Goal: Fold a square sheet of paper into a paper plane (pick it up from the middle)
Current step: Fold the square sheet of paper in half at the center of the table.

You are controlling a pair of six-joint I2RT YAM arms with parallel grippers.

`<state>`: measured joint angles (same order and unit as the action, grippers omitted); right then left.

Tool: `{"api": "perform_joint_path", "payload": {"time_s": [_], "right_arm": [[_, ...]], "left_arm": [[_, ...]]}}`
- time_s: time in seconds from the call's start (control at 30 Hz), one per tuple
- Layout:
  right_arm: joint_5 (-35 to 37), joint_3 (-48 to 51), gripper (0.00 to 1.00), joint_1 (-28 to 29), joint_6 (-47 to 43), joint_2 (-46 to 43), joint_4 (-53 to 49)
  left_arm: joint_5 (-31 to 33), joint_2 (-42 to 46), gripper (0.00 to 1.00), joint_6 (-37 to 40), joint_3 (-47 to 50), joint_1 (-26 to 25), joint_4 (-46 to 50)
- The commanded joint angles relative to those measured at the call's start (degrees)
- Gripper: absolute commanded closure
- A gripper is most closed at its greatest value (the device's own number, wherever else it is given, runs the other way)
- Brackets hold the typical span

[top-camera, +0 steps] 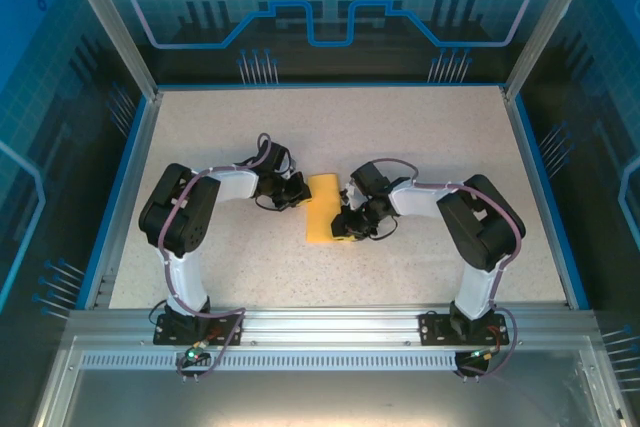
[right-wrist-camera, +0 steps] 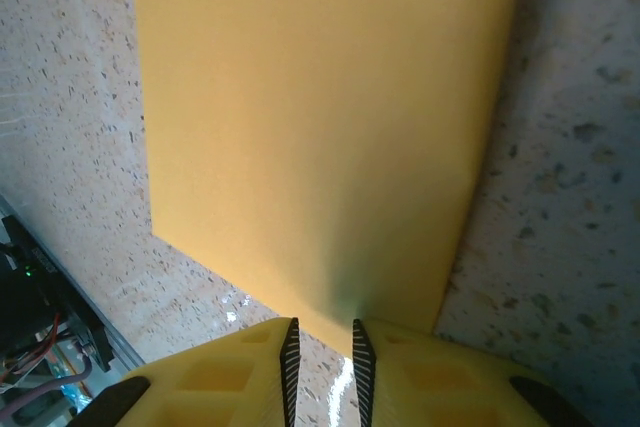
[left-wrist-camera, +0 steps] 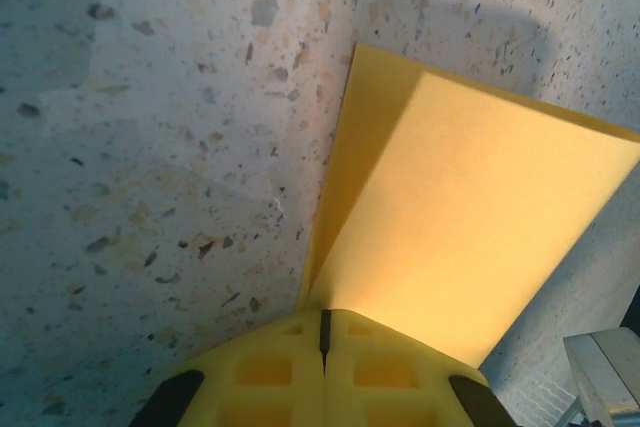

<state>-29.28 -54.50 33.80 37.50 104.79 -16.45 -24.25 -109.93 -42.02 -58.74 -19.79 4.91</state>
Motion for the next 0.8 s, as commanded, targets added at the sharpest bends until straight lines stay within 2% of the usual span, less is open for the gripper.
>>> {"api": "perform_joint_path", "payload": {"time_s": [0.0,0.17,0.3,0.47,0.77], "right_arm": [[1.3,-2.4,0.75,0.4,-1.1,-1.0,-4.0],[3.5,-7.7,0.74,-1.6,-2.1,-2.6,-2.8],[3.8,-13.3,0.74,-1.9,-2.1,2.8,-1.7],[7.7,-20.1,0.74,-2.7,-2.3,9.0,-2.5],[10.6,-18.7,0.74,-4.9,2.7,13.7,0.2]], "left_arm": [[6.7,-3.8,1.00,0.2,1.0,-0.2,5.6],[6.5,-3.6,1.00,0.6,0.9,-0.2,5.4],[6.4,-3.6,1.00,0.8,0.7,-0.3,5.6],[6.3,-3.8,1.00,1.2,0.6,-0.3,6.0],[6.7,-4.4,1.00,1.9,0.0,-0.3,7.3]]}}
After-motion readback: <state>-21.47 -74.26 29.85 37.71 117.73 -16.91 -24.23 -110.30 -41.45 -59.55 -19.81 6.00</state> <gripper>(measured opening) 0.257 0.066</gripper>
